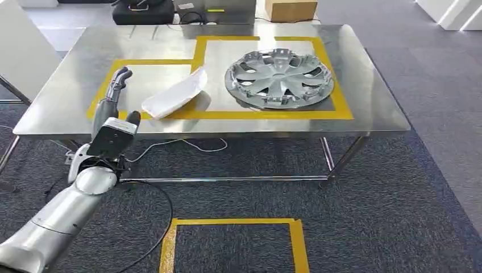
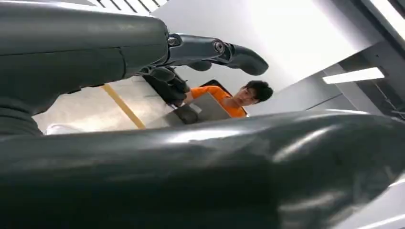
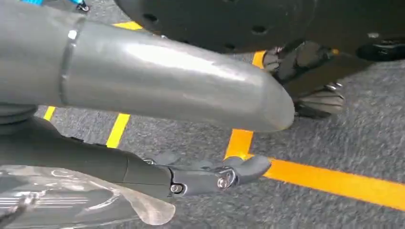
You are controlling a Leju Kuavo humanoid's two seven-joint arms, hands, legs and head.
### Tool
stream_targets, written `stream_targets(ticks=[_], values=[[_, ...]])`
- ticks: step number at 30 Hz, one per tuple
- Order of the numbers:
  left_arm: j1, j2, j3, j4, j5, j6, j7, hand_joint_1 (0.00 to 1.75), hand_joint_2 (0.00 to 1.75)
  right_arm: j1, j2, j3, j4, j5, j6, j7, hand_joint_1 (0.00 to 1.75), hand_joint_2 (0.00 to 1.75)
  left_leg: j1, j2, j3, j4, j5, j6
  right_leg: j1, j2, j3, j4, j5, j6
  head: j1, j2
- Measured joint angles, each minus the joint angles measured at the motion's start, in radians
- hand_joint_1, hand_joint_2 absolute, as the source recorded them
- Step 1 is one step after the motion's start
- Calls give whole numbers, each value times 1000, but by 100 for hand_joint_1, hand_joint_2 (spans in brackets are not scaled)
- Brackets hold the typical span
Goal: Take the parts from the cabinet and place them on the table.
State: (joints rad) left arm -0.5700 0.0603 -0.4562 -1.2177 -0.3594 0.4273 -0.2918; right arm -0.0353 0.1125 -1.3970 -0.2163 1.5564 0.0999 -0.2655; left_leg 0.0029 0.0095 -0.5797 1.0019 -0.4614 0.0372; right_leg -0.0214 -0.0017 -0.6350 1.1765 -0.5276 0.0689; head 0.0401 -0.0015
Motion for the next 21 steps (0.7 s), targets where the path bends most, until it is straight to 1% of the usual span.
stream_targets(ticks=[1,2,3,4,5,6,7,8,9,10,11,12,13,14,15,16,17,18,19,20,21], values=[[0,0,0,-3,0,0,0,0,0,-1,0,0,0,0,0,0,0,0,2,0,-9,11,0,-1,-2,0,56,-85,25,1,0,0],[0,0,1,-9,0,1,-1,0,0,-4,0,0,0,0,0,0,0,0,1,-1,-20,20,0,-6,-1,1,84,-142,-2,2,0,0],[-1,1,3,-14,0,2,-2,0,0,-6,0,0,0,0,0,0,0,0,-4,-2,-32,30,4,-14,4,7,101,-158,3,-4,0,0],[1,1,3,-17,-1,2,-3,0,0,-6,0,0,0,0,0,0,0,0,-5,-2,-34,31,10,-21,2,6,94,-156,3,-5,0,0],[4,1,3,-20,-2,3,-5,0,0,-6,0,0,0,0,0,0,0,0,-5,-2,-36,32,18,-25,3,7,92,-155,6,-9,1,0],[6,3,3,-23,-2,4,-5,0,0,-4,0,0,0,0,0,1,0,0,-4,-3,-38,31,24,-31,5,7,87,-154,13,-20,0,0],[8,7,3,-26,-2,4,-5,0,0,-2,1,0,0,0,0,1,0,0,-2,-5,-46,34,20,-34,-3,2,77,-161,25,-38,1,0],[9,9,3,-30,-1,4,-5,0,0,-4,1,0,0,1,0,1,0,0,-2,-7,-57,51,-19,-41,-2,0,69,-160,32,-48,-2,0],[9,10,3,-33,-1,5,-6,0,0,-4,1,0,0,0,0,1,0,0,0,-7,-70,99,-73,-45,-1,-2,59,-160,41,-61,-7,0],[10,10,4,-37,0,5,-8,0,0,-4,1,0,0,1,0,1,0,0,2,-7,-86,170,-128,-49,0,-3,47,-160,49,-65,-10,0],[13,11,3,-42,4,5,-8,0,0,-5,1,0,0,1,-2,1,0,0,3,-7,-101,246,-175,-51,1,-3,36,-160,59,-66,-8,0],[16,12,3,-45,4,5,-8,0,0,-6,1,0,0,1,-2,1,0,0,4,-7,-106,305,-196,-52,2,-3,23,-159,69,-66,-9,0],[19,14,3,-47,4,5,-8,0,0,-6,1,0,0,1,-2,1,0,0,4,-7,-97,326,-184,-51,3,-3,10,-159,79,-66,-10,0],[20,15,3,-50,4,5,-8,0,0,-7,1,0,0,1,-2,1,0,0,3,-7,-75,311,-151,-49,3,-3,-2,-159,89,-65,-9,0],[19,15,3,-53,4,5,-8,0,0,-6,1,0,0,1,-2,1,0,0,3,-7,-35,263,-106,-45,4,-3,-15,-159,99,-62,-9,0],[19,15,3,-58,4,5,-8,0,0,-6,1,0,0,2,-2,1,0,0,2,-7,16,190,-73,-39,4,-3,-25,-159,109,-59,-10,0],[17,15,3,-64,4,5,-8,0,0,-7,1,0,0,2,-2,1,0,0,0,-8,88,89,-73,-29,4,-2,-32,-159,121,-57,-9,0],[15,14,4,-70,4,5,-9,0,0,-7,1,0,0,1,-2,1,0,0,-6,-8,140,1,-101,-25,9,-1,-39,-157,129,-51,-10,0],[12,15,4,-76,4,5,-10,0,0,-6,1,0,0,1,-2,1,0,0,-5,-7,154,-34,-115,-26,7,-3,-41,-160,142,-46,-6,0],[13,15,4,-76,4,6,-10,0,0,-7,1,0,0,1,-2,1,0,0,-10,-8,140,-24,-101,-25,4,-3,-41,-170,157,-40,-8,0],[13,15,4,-76,4,6,-11,0,0,-7,1,0,0,1,-3,1,0,0,-12,-8,133,-24,-94,-22,2,-3,-42,-180,173,-32,-9,0]])
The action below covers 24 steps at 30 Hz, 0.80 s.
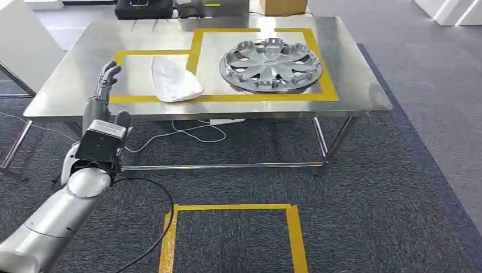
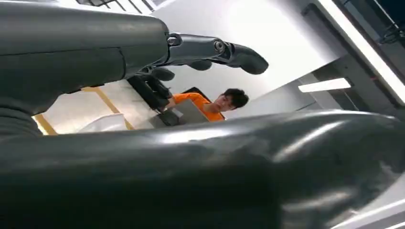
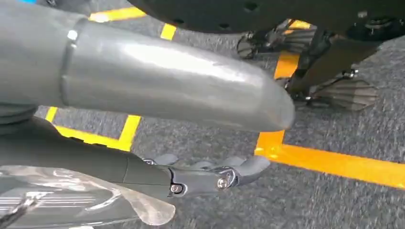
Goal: Take the parts from the cabinet and place them on the table.
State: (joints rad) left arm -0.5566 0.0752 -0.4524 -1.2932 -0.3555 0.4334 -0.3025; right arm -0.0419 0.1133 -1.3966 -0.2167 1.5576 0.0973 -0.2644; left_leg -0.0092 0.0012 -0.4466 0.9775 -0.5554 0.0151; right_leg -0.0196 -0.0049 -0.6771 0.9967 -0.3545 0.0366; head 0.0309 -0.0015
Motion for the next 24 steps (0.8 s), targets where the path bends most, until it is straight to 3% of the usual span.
stream_targets(ticks=[1,2,3,4,5,6,7,8,9,10,11,12,13,15,16,17,19,20,21,22,23,24], values=[[2,0,0,0,0,0,0,0,0,3,0,0,0,0,0,0,0,0,4,2,-12,-8,19,6,4,2,-4,-9,12,8,2,0],[1,0,0,0,0,0,0,0,0,4,0,0,0,0,0,0,0,0,9,10,-22,-11,34,14,0,4,-12,-1,-20,11,-2,0],[1,-1,0,0,0,0,0,0,0,5,0,0,0,0,0,1,0,0,10,8,-42,-11,48,28,0,3,-29,38,-89,11,3,0],[2,-2,-1,0,0,0,0,0,0,7,0,0,0,0,0,1,0,0,10,9,-59,-11,63,30,0,3,-50,109,-169,14,10,0],[3,-2,-1,0,0,0,0,0,0,7,0,0,0,0,0,1,0,0,8,9,-77,-10,78,31,0,3,-62,191,-225,16,8,0],[5,-2,-1,0,0,0,0,0,0,6,0,0,0,1,2,1,0,0,6,9,-95,-8,92,31,0,3,-70,264,-248,19,11,0],[6,-2,-1,0,0,0,0,0,0,4,0,0,0,0,2,1,0,0,5,10,-114,-6,105,31,0,3,-69,315,-237,21,10,0],[7,-2,-2,0,1,0,0,0,0,3,0,0,0,0,2,1,0,0,4,10,-134,-2,117,30,0,3,-54,329,-200,21,11,0],[8,-1,-2,0,4,0,0,0,0,3,-1,0,0,1,2,1,0,0,4,11,-157,4,130,27,1,4,-16,306,-151,20,11,0],[8,0,-1,-3,6,0,0,0,0,3,-1,0,0,1,1,1,0,0,4,10,-176,10,141,25,1,3,39,249,-122,16,11,0],[7,0,-1,-7,9,0,0,0,0,1,-2,0,0,1,1,1,0,0,4,10,-188,16,151,21,1,4,107,168,-131,12,11,0],[7,1,-1,-14,10,0,0,0,0,-2,-3,0,0,1,1,1,0,0,-2,8,-199,24,157,16,5,3,207,58,-173,8,12,0],[4,2,0,-21,10,-1,0,0,0,-4,-3,0,0,1,1,0,0,0,-2,10,-207,32,168,12,5,4,258,-40,-214,5,9,0],[2,2,0,-22,10,-4,0,0,0,-7,-3,0,0,2,1,0,0,0,3,12,-217,24,196,3,10,8,239,-31,-205,2,13,0],[7,3,0,-22,10,-5,0,0,0,-4,-3,0,0,2,1,2,0,0,1,11,-220,23,207,-3,9,8,215,-32,-195,-5,11,0],[10,9,1,-22,10,-4,0,0,0,-2,-2,0,0,2,1,1,0,0,4,5,-230,28,188,-10,1,-1,211,-33,-180,-15,10,0],[10,10,1,-23,10,-5,0,0,0,-3,-3,0,0,2,2,2,0,0,9,3,-251,112,60,-25,2,-3,184,-32,-155,-34,2,0],[10,11,1,-23,10,-4,0,0,0,-3,-3,0,0,2,1,1,0,0,11,3,-261,191,-5,-30,3,-3,167,-30,-140,-35,4,0],[12,13,1,-23,10,-4,0,0,0,-3,-3,0,0,1,-1,1,0,0,13,3,-269,270,-43,-34,3,-3,149,-28,-126,-35,1,0],[15,15,1,-23,10,-4,0,0,0,-3,-3,0,0,1,-2,1,0,0,16,3,-268,324,-46,-37,3,-3,132,-26,-115,-35,2,0],[18,17,1,-23,9,-3,0,0,0,-3,-3,0,0,1,-2,1,0,0,18,3,-259,345,-20,-39,3,-3,112,-21,-103,-34,2,0],[19,19,1,-23,6,-2,0,0,0,-3,-3,0,0,1,-2,2,0,0,19,3,-231,331,26,-39,2,-4,89,-13,-92,-31,2,0]])
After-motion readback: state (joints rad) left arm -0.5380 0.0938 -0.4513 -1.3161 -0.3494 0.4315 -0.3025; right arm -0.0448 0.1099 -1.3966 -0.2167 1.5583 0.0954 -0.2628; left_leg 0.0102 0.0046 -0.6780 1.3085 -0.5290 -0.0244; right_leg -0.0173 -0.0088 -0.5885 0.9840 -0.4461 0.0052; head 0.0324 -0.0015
